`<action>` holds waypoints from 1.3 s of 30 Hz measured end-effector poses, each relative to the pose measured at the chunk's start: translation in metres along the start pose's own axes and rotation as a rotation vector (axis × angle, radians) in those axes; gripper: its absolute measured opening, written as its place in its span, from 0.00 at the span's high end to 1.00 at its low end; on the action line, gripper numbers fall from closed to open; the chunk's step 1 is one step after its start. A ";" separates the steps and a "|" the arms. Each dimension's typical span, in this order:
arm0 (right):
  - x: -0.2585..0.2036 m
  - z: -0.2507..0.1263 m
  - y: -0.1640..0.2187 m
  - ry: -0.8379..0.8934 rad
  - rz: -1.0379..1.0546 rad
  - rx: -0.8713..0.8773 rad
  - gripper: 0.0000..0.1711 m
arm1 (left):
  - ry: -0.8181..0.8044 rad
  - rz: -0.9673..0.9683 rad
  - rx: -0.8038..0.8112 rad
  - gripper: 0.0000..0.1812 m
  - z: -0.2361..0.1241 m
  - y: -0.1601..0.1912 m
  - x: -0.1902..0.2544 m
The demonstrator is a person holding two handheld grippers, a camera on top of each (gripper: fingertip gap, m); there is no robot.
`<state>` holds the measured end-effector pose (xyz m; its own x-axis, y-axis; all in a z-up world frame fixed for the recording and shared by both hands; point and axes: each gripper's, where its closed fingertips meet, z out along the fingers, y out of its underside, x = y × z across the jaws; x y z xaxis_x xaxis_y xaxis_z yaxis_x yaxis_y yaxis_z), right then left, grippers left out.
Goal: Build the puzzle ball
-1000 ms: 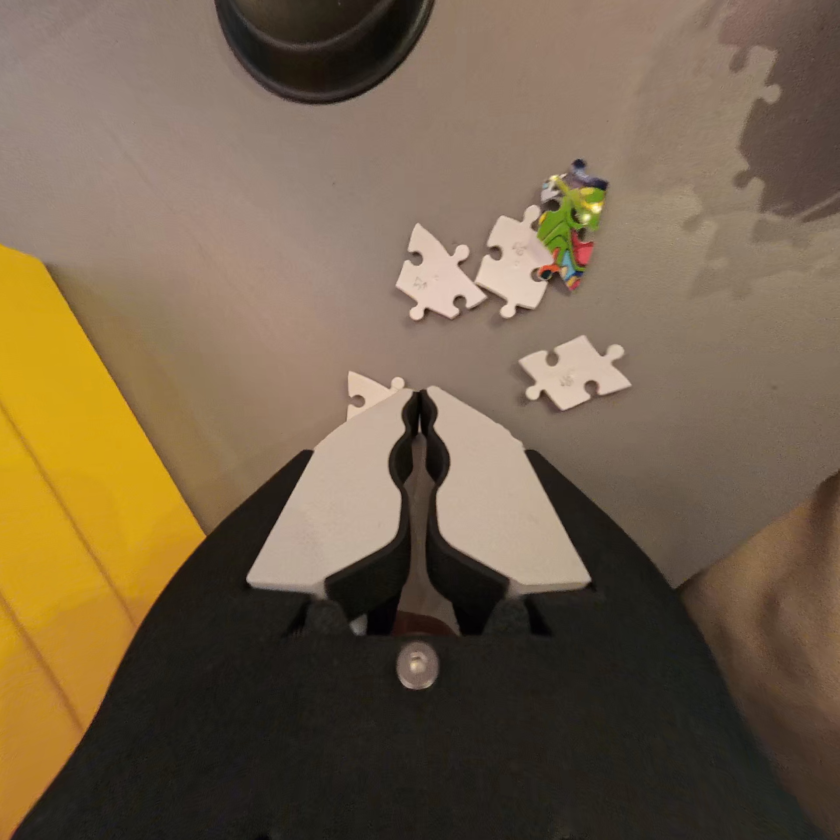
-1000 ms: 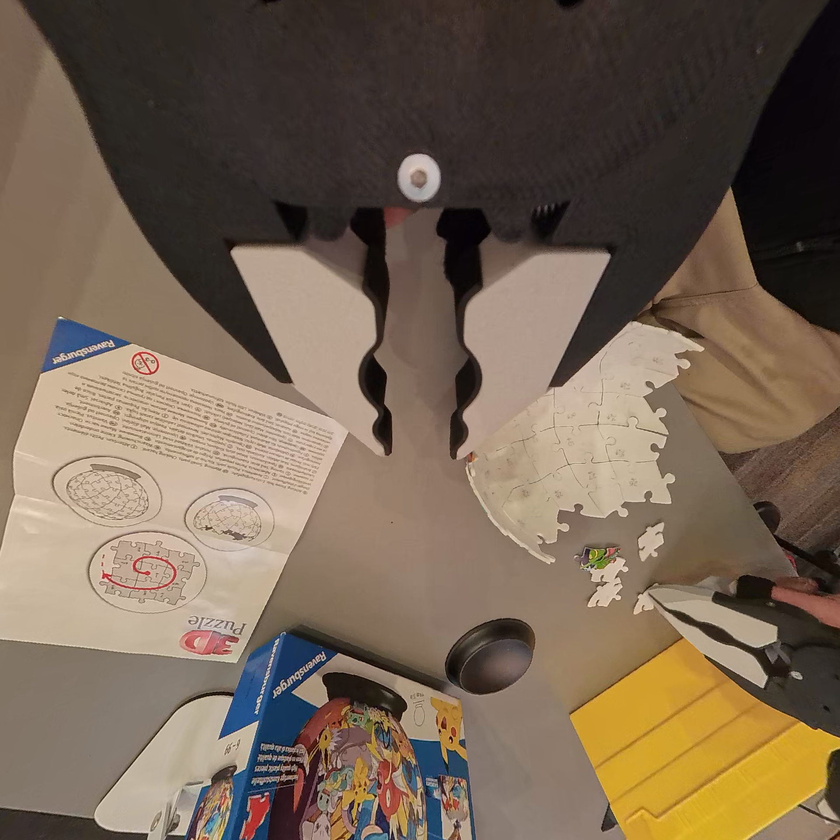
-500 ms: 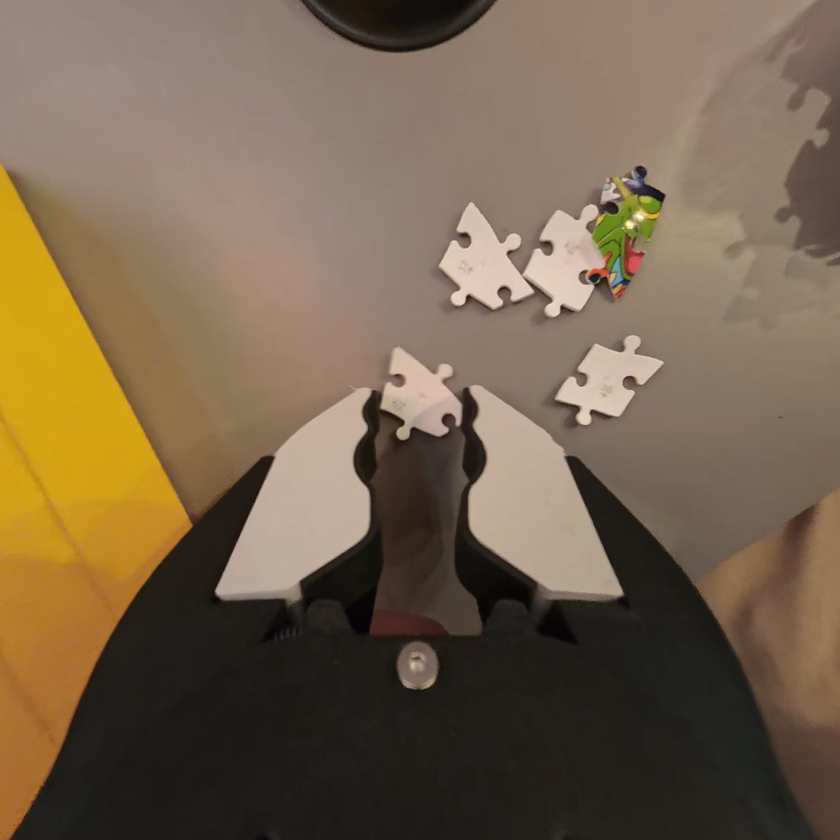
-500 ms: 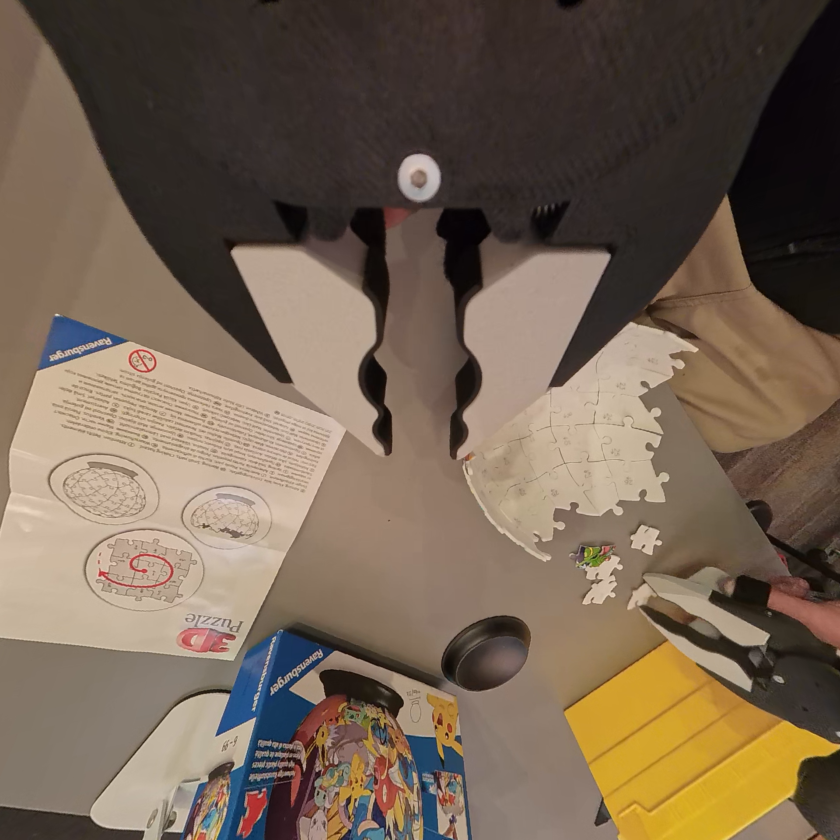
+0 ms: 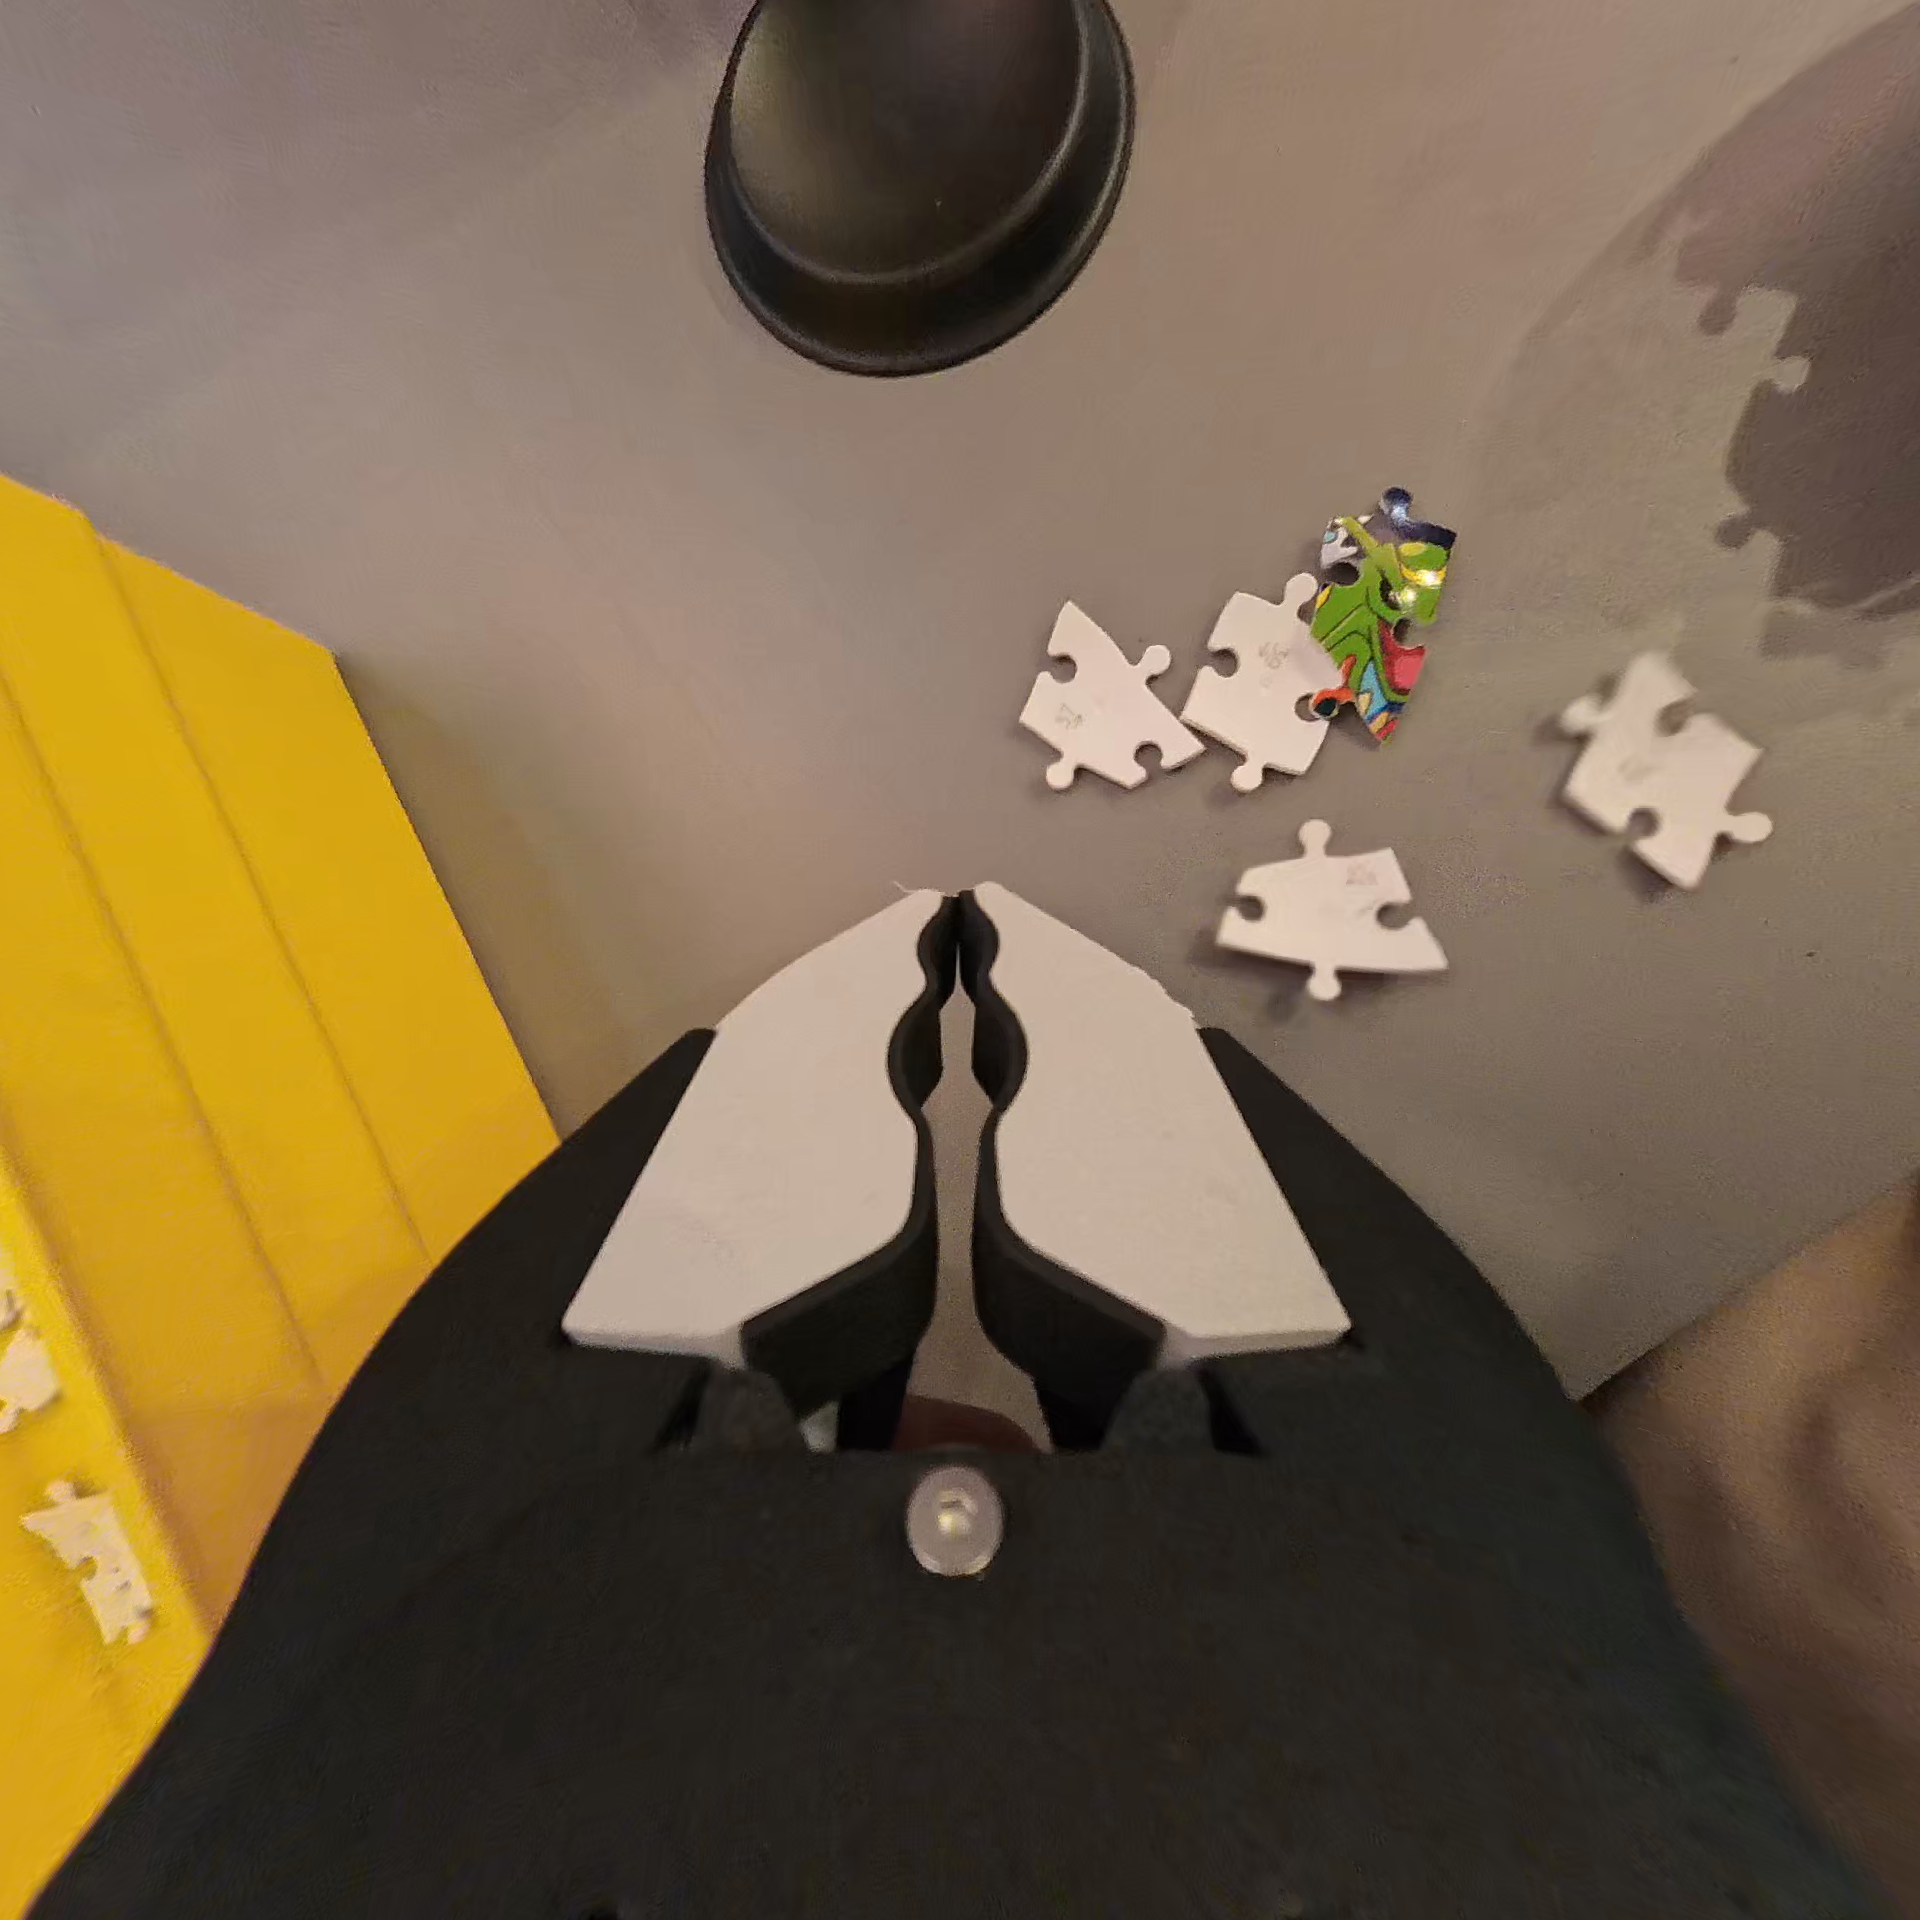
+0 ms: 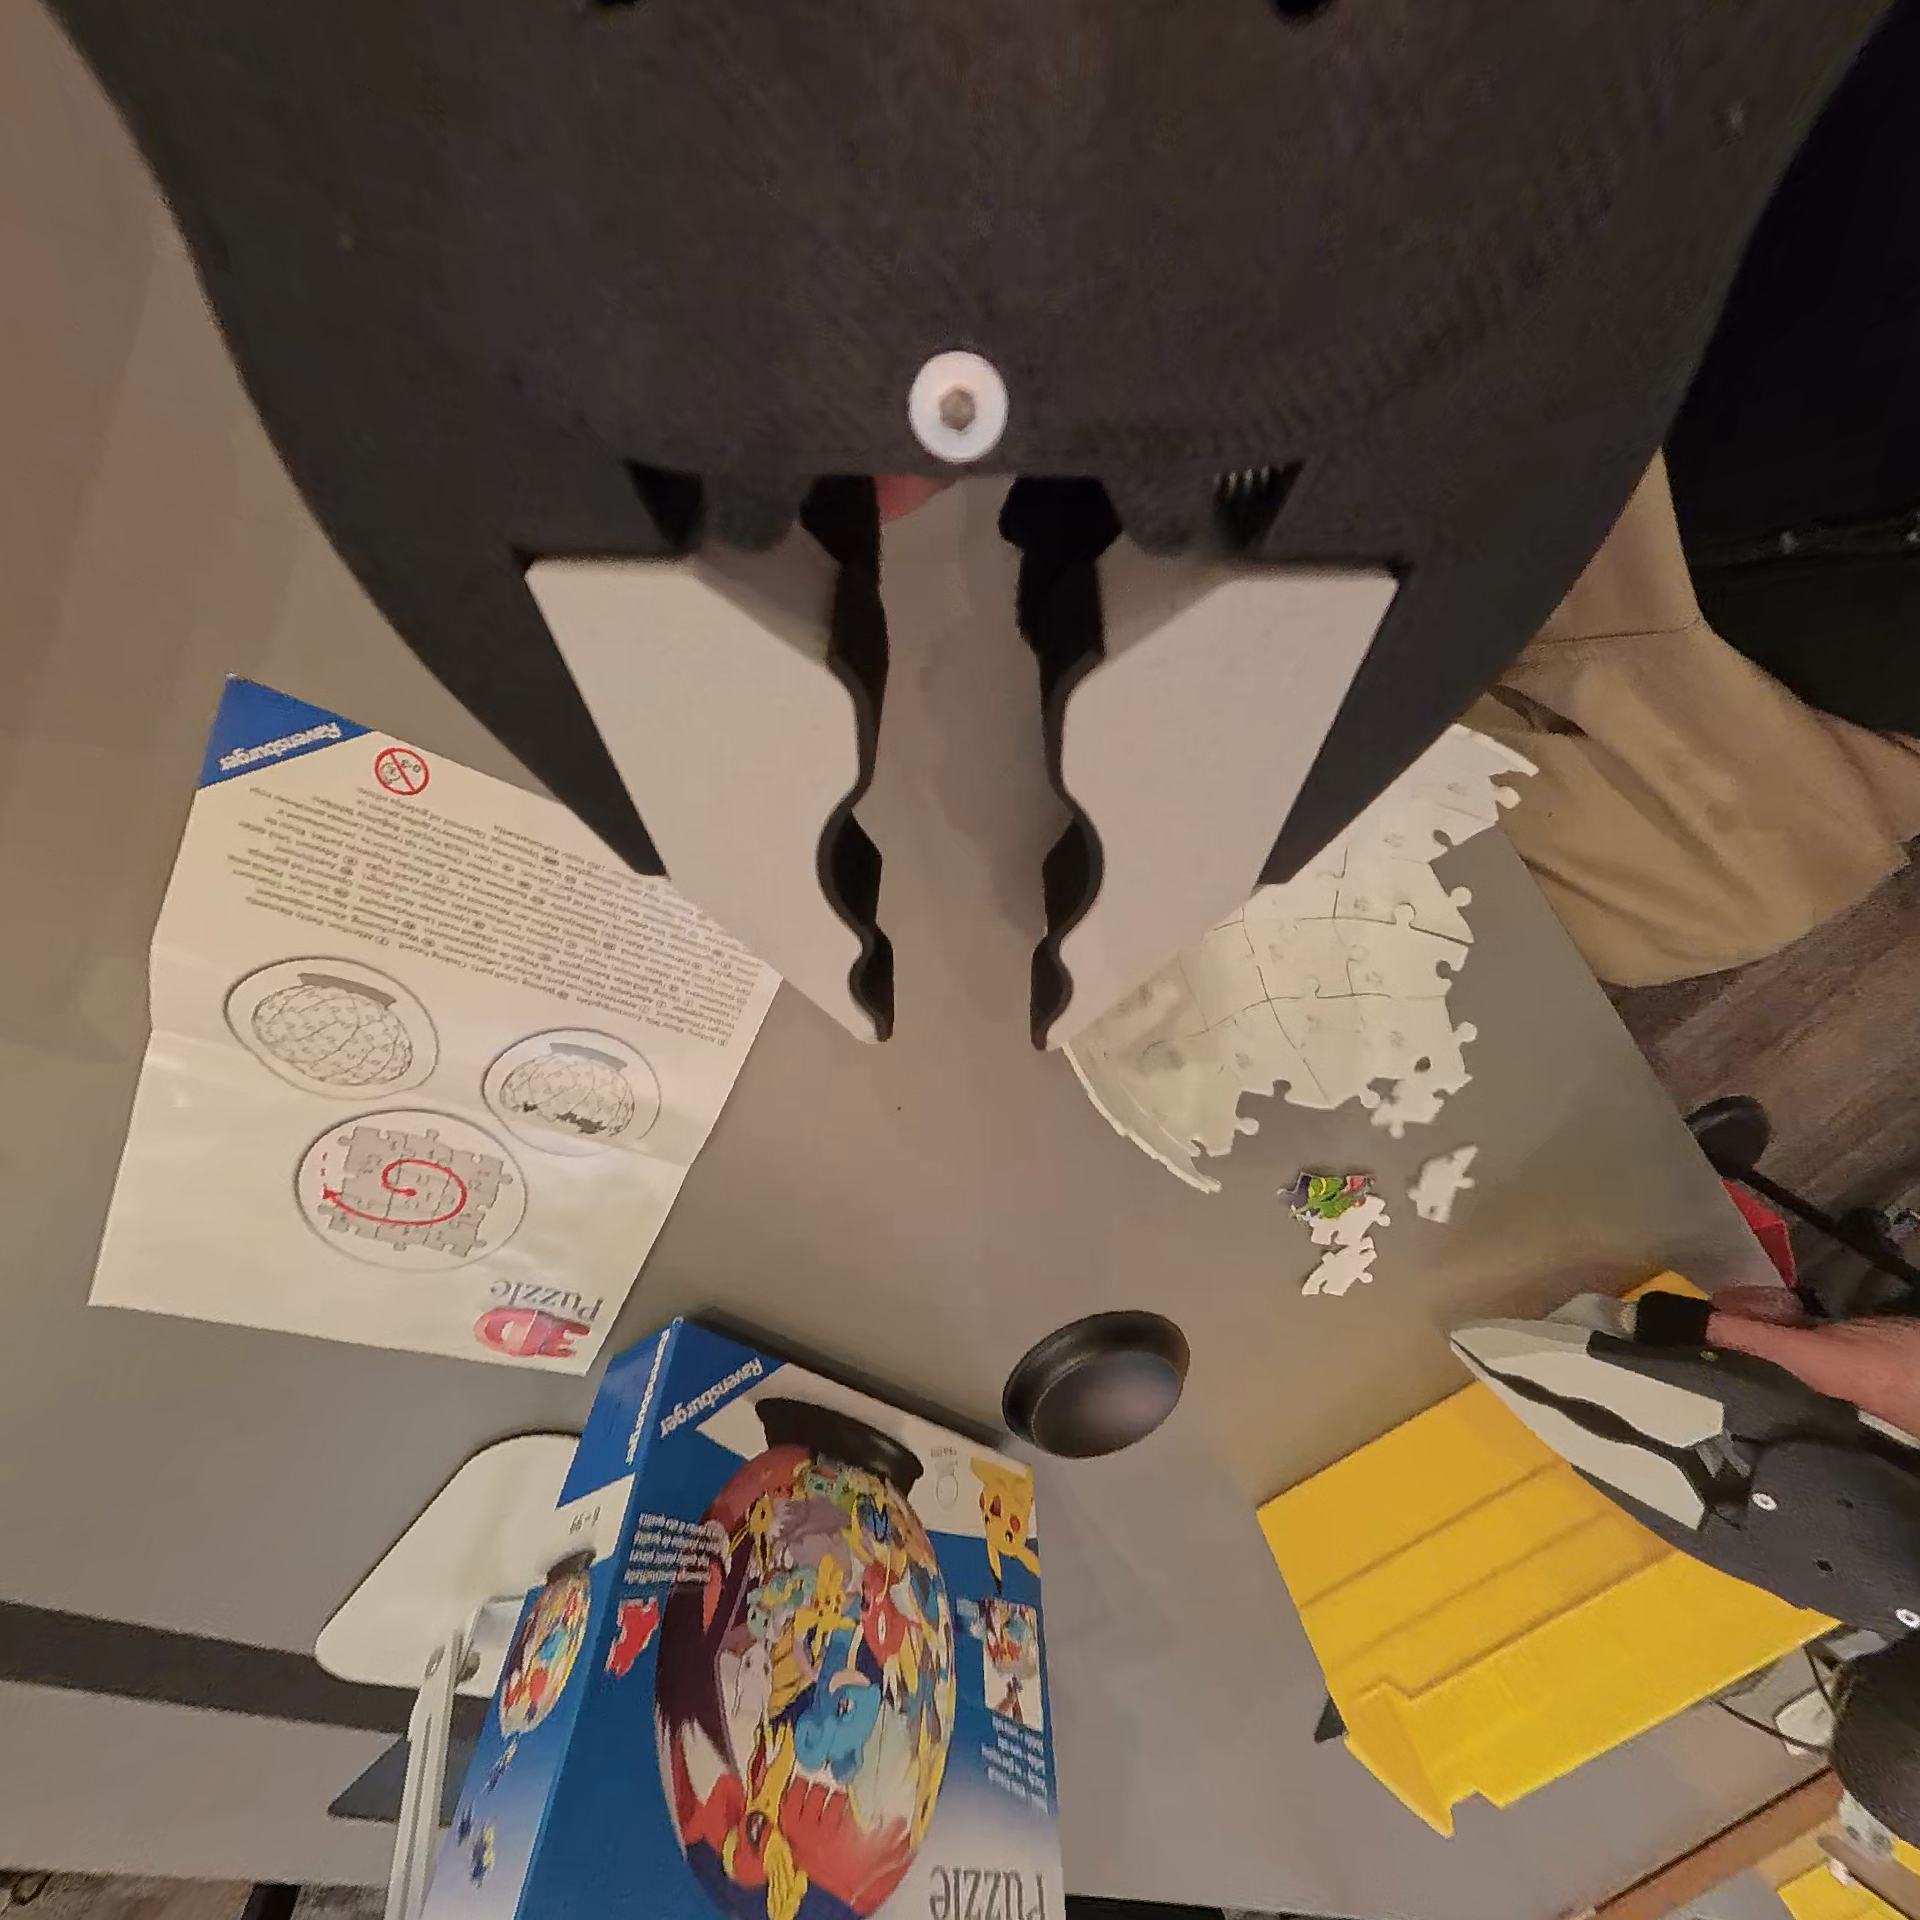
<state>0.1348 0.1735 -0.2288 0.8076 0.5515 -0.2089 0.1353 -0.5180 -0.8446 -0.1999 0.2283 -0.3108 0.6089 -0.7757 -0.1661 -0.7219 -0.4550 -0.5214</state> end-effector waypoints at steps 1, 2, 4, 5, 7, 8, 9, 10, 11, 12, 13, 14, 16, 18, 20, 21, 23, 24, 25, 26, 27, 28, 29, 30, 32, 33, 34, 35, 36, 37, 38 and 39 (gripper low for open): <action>0.000 -0.002 -0.002 0.004 -0.006 0.003 0.86 | 0.011 0.000 -0.001 1.00 0.002 0.001 0.001; 0.000 -0.003 -0.003 0.006 -0.010 0.007 0.86 | 0.012 -0.015 0.007 1.00 0.002 0.001 -0.001; -0.002 -0.005 -0.004 0.001 -0.011 0.010 0.86 | 0.041 -0.051 0.026 1.00 -0.001 0.003 0.000; -0.003 -0.005 -0.003 0.001 -0.014 0.009 0.86 | 0.066 -0.052 0.043 0.98 -0.005 0.002 0.004; -0.004 -0.005 -0.002 -0.002 -0.017 0.005 0.86 | 0.102 -0.027 0.074 0.92 -0.013 0.000 0.013; -0.004 -0.004 -0.002 -0.005 -0.017 0.002 0.86 | 0.126 0.004 0.069 0.89 -0.015 0.000 0.021; -0.005 -0.003 -0.001 -0.008 -0.018 0.000 0.86 | 0.137 0.055 0.067 0.86 -0.017 0.001 0.029; -0.006 -0.003 -0.001 -0.011 -0.018 -0.001 0.86 | 0.155 0.111 0.073 0.83 -0.017 0.002 0.039; -0.006 -0.002 0.000 -0.016 -0.017 -0.003 0.86 | 0.175 0.154 0.075 0.80 -0.016 0.003 0.048; -0.007 -0.001 0.001 -0.021 -0.015 -0.005 0.86 | 0.179 0.182 0.047 0.77 -0.011 0.007 0.053; -0.008 0.000 0.002 -0.025 -0.013 -0.007 0.86 | 0.165 0.216 0.016 0.76 -0.006 0.011 0.054; -0.008 0.000 0.003 -0.028 -0.011 -0.011 0.86 | 0.162 0.243 0.007 0.76 -0.001 0.012 0.057; -0.009 0.001 0.004 -0.031 -0.010 -0.018 0.86 | 0.203 0.258 -0.021 0.77 0.007 0.015 0.069; -0.010 0.001 0.005 -0.031 -0.011 -0.018 0.86 | 0.213 0.243 -0.009 0.82 0.009 0.011 0.073; -0.010 0.000 0.003 -0.031 -0.010 -0.012 0.86 | 0.216 0.233 -0.011 0.88 0.010 0.010 0.074; -0.010 0.000 0.002 -0.032 -0.009 -0.010 0.86 | 0.210 0.235 -0.001 0.90 0.010 0.010 0.075; -0.010 0.000 0.003 -0.033 -0.012 -0.012 0.85 | 0.196 0.232 0.006 0.92 0.010 0.010 0.074; -0.010 0.000 0.003 -0.035 -0.011 -0.012 0.85 | 0.191 0.238 0.011 0.92 0.010 0.010 0.074; -0.011 0.000 0.003 -0.037 -0.011 -0.012 0.85 | 0.180 0.243 0.016 0.93 0.010 0.009 0.074; -0.011 0.000 0.003 -0.038 -0.012 -0.012 0.86 | 0.172 0.238 0.021 0.94 0.010 0.009 0.074; -0.011 0.000 0.003 -0.038 -0.013 -0.011 0.85 | 0.171 0.234 0.027 0.95 0.010 0.008 0.074; -0.011 -0.001 0.002 -0.038 -0.014 -0.010 0.85 | 0.168 0.239 0.032 0.96 0.009 0.008 0.074; -0.011 -0.001 0.002 -0.039 -0.013 -0.007 0.85 | 0.162 0.241 0.038 0.96 0.009 0.007 0.073; -0.011 -0.002 0.001 -0.039 -0.014 -0.005 0.85 | 0.160 0.239 0.043 0.97 0.008 0.005 0.073; -0.012 -0.003 0.000 -0.038 -0.016 -0.002 0.85 | 0.142 0.250 0.058 0.99 0.007 0.002 0.071; -0.012 -0.003 0.000 -0.039 -0.017 0.000 0.85 | 0.139 0.247 0.063 0.99 0.007 0.001 0.070; -0.012 -0.003 -0.001 -0.039 -0.017 0.002 0.85 | 0.139 0.244 0.069 0.99 0.006 0.000 0.069; -0.012 -0.003 -0.001 -0.039 -0.017 0.002 0.85 | 0.136 0.240 0.077 0.99 0.005 -0.001 0.067; -0.012 -0.003 -0.001 -0.039 -0.018 0.002 0.85 | 0.133 0.233 0.084 0.99 0.004 -0.002 0.065; -0.012 -0.003 -0.001 -0.039 -0.019 0.001 0.85 | 0.132 0.225 0.096 1.00 0.002 -0.004 0.064; -0.012 -0.003 -0.001 -0.040 -0.021 0.002 0.85 | 0.130 0.222 0.109 1.00 0.000 -0.006 0.063; -0.012 -0.004 -0.002 -0.041 -0.024 0.004 0.85 | 0.119 0.226 0.122 1.00 -0.002 -0.008 0.060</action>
<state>0.1272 0.1653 -0.2226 0.7799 0.5900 -0.2089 0.1519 -0.5023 -0.8513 -0.1580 0.1844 -0.3143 0.3888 -0.9007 -0.1940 -0.7856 -0.2141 -0.5805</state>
